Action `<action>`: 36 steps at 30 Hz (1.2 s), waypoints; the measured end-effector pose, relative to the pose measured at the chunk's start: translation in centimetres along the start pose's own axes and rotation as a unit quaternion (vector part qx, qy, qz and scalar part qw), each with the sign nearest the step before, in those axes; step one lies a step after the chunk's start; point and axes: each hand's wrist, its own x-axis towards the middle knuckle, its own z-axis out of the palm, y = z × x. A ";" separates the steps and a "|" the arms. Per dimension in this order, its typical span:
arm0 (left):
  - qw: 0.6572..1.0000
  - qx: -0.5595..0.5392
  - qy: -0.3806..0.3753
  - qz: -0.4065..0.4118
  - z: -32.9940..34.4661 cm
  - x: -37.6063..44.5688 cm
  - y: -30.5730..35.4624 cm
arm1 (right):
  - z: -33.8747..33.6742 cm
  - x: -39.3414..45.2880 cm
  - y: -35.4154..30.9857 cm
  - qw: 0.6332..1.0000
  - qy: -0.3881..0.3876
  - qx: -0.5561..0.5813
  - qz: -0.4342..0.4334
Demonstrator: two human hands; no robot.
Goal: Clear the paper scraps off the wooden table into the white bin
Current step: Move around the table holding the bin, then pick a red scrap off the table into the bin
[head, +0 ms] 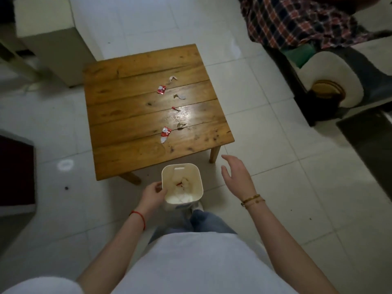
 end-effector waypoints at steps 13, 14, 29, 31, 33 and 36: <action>0.990 -0.095 0.035 -0.101 2.5 9.5 -4.8 | 10.3 15.8 -0.5 0.976 -0.157 -0.081 -0.130; 0.989 -0.095 0.037 -0.104 2.8 10.6 -5.4 | 11.6 16.9 -0.5 0.972 -0.173 -0.088 -0.133; 0.985 -0.112 0.035 -0.126 4.9 22.7 -11.4 | 26.9 28.0 -0.6 0.934 -0.251 -0.113 -0.229; 0.985 -0.112 0.034 -0.126 5.0 23.4 -11.7 | 27.9 27.9 -0.5 0.930 -0.258 -0.114 -0.236; 0.983 -0.126 0.034 -0.130 5.2 23.9 -11.9 | 28.5 27.1 -0.2 0.922 -0.266 -0.121 -0.254; 0.979 -0.140 0.038 -0.140 5.3 24.3 -12.0 | 28.5 24.7 0.9 0.911 -0.277 -0.113 -0.284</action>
